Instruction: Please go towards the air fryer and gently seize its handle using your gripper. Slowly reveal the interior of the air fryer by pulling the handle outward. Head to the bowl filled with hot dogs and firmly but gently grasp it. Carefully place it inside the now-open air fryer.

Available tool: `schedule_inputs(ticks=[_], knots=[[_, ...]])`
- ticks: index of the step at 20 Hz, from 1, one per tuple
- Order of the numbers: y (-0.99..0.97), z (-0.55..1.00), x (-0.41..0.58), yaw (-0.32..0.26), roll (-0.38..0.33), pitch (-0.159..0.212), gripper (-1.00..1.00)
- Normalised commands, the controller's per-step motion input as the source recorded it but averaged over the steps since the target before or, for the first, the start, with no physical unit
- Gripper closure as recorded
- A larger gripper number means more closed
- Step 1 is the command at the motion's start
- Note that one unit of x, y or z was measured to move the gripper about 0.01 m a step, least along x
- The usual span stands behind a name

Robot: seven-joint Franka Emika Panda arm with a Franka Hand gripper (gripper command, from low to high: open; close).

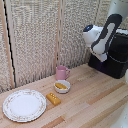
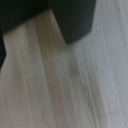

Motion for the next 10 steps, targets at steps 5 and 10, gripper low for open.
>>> schedule_inputs(ticks=[5, 10], knots=[[-0.46, -0.04, -0.054, 0.200, -0.155, -0.001, -1.00], [-0.26, 0.00, -0.074, 0.243, -0.126, 0.022, 1.00]])
